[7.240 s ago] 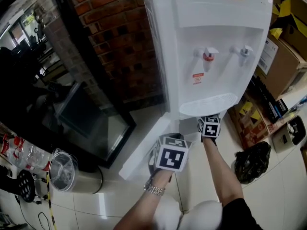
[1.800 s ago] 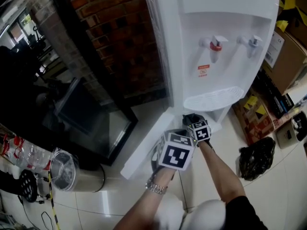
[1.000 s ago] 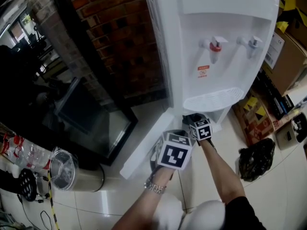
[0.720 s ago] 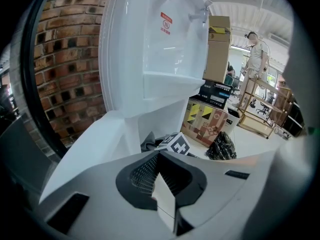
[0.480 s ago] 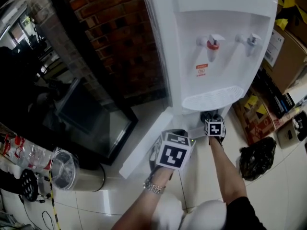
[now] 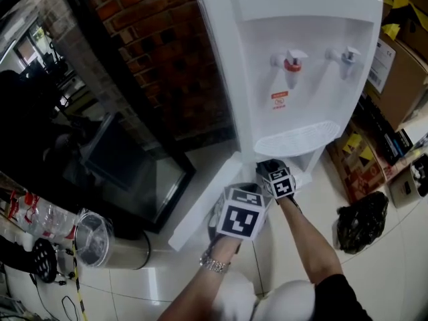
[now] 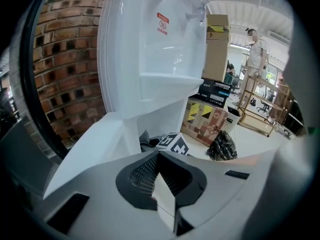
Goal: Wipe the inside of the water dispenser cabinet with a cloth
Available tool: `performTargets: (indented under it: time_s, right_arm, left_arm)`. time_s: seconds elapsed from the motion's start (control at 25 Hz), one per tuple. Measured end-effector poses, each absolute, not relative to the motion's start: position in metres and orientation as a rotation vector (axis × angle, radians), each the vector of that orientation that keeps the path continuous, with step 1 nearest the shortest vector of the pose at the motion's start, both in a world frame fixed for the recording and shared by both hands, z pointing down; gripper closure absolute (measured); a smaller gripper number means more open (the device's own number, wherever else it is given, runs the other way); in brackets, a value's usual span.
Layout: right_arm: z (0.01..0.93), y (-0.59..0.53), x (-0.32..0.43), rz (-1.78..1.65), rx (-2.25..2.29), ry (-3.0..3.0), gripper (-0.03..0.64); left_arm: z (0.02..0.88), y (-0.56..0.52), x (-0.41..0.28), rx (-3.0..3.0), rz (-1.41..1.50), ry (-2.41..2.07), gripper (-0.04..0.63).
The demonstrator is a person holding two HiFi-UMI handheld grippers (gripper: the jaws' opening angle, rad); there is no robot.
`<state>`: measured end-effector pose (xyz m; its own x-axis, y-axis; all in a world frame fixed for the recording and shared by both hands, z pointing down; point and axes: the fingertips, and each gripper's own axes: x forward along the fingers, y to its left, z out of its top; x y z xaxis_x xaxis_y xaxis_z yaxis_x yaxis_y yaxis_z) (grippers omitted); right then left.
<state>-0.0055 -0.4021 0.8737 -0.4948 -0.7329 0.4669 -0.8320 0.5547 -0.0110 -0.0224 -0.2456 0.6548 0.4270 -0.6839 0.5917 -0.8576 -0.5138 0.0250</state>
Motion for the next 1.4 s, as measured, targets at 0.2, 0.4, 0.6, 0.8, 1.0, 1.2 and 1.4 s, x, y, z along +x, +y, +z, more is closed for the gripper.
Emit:
performTargets:
  time_s: [0.2, 0.4, 0.6, 0.8, 1.0, 1.2, 1.4]
  right_arm:
    - [0.871, -0.412, 0.045, 0.395, 1.484, -2.205, 0.583]
    - [0.89, -0.411, 0.129, 0.435, 1.728, -1.951, 0.583]
    - [0.873, -0.414, 0.112, 0.42, 1.717, -2.061, 0.583]
    - [0.863, -0.402, 0.022, 0.47, 1.464, -2.352, 0.583]
    - [0.873, -0.394, -0.013, 0.383, 1.314, -2.38, 0.583]
    - [0.903, -0.401, 0.048, 0.409, 1.451, -2.16, 0.583]
    - [0.892, -0.407, 0.127, 0.396, 1.7, -1.966, 0.583]
  left_arm:
    - [0.653, -0.246, -0.027, 2.358, 0.749, -1.334, 0.594]
    - [0.655, -0.246, -0.021, 2.362, 0.755, -1.321, 0.594]
    - [0.654, -0.247, -0.018, 2.371, 0.757, -1.323, 0.594]
    - [0.654, -0.245, -0.024, 2.361, 0.759, -1.332, 0.594]
    - [0.652, -0.246, -0.026, 2.367, 0.753, -1.334, 0.594]
    - [0.652, -0.245, -0.024, 2.369, 0.75, -1.329, 0.594]
    - [0.652, -0.246, -0.023, 2.371, 0.752, -1.325, 0.594]
